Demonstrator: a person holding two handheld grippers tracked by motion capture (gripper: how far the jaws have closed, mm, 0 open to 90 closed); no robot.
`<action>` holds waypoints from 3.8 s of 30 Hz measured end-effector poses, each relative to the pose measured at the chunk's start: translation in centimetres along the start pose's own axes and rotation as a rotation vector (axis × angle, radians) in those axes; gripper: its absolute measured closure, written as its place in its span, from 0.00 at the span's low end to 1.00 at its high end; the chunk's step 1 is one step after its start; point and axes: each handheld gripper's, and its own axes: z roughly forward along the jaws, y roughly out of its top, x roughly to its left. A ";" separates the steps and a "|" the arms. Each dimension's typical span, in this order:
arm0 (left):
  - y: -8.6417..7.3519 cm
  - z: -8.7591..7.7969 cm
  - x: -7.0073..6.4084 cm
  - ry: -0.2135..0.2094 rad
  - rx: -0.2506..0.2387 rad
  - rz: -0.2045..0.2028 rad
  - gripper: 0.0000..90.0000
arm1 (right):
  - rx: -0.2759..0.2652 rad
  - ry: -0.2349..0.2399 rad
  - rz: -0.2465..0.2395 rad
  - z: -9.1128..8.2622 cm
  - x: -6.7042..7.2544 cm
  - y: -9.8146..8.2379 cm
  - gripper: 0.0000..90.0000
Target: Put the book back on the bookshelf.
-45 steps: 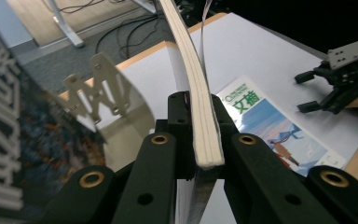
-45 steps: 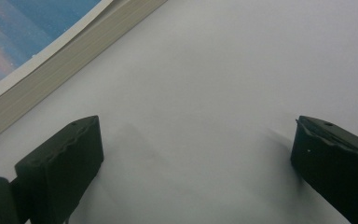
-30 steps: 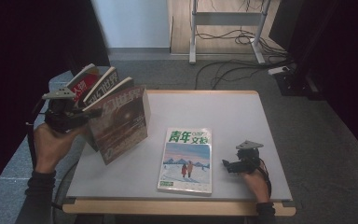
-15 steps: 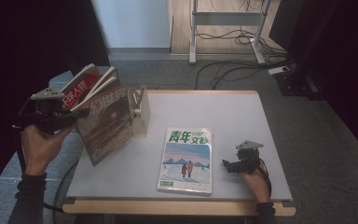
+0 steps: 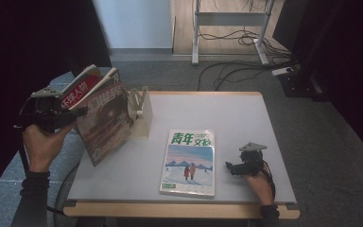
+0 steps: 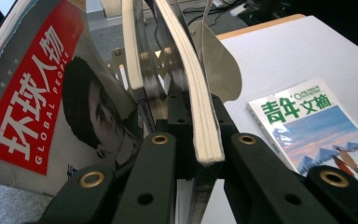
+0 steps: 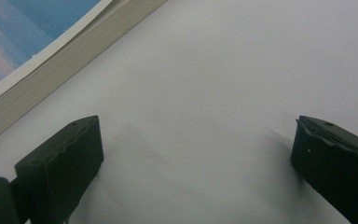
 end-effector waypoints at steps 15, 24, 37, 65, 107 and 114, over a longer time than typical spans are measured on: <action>0.8 1.7 0.1 0.036 0.003 -0.020 0.94 | 0.001 0.002 0.000 0.0 0.0 0.0 0.02; 0.6 0.8 0.9 0.041 -0.010 -0.052 0.94 | 0.001 0.000 0.001 0.0 0.0 0.0 0.02; 0.7 1.4 0.8 0.046 -0.016 -0.063 0.94 | 0.001 0.000 0.001 0.0 0.0 0.0 0.02; 1.3 5.9 -1.0 0.060 -0.044 -0.031 0.94 | 0.002 0.004 0.002 0.0 0.0 0.0 0.02; -5.0 5.4 0.1 0.045 -0.103 -0.058 0.78 | 0.001 0.001 0.000 0.0 0.0 0.0 0.02; -7.3 5.7 0.0 0.051 -0.089 -0.062 0.78 | 0.001 0.001 0.000 0.0 0.0 0.0 0.02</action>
